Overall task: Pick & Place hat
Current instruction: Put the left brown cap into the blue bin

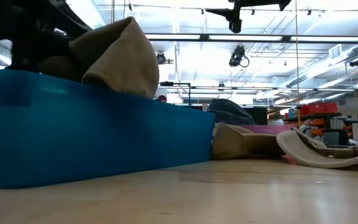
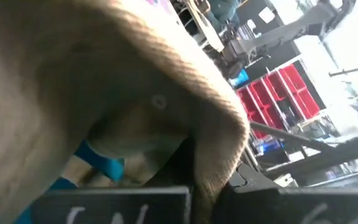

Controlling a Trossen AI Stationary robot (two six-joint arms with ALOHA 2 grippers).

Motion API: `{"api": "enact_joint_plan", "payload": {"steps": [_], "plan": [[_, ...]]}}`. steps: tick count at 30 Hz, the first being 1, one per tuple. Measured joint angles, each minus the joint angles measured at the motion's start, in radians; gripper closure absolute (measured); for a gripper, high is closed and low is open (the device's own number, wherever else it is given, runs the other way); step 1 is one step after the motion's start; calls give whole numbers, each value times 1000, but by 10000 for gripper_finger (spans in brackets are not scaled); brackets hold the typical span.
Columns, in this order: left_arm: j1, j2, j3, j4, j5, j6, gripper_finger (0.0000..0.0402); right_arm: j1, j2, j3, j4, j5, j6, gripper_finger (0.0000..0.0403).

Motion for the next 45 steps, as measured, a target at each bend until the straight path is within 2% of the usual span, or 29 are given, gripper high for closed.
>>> {"api": "enact_joint_plan", "payload": {"steps": [5, 10, 14, 21, 31, 35, 40, 45], "plan": [[-32, 0, 0, 72, -69, 18, 385, 0, 0, 0, 0, 0, 0, 128], [-45, 0, 0, 72, -55, -3, 384, 0, 0, 0, 0, 0, -2, 128], [-39, 0, 0, 69, -40, -12, 367, 0, 0, 0, 0, 0, -2, 128], [-31, 0, 0, 71, -46, 8, 301, 8, 0, 0, -47, -25, 2, 128], [-63, -15, 0, 84, -46, 29, 151, 9, 0, 0, -75, -32, 1, 128], [-84, -43, 0, 85, -47, 44, 104, 9, 0, 0, -75, -49, 1, 128], [-106, -89, 0, 75, -34, 48, 72, 9, 0, 0, -77, -56, 9, 128], [-110, -121, 0, 47, -27, -2, 75, 9, 0, 0, -92, -56, 9, 128]]}}
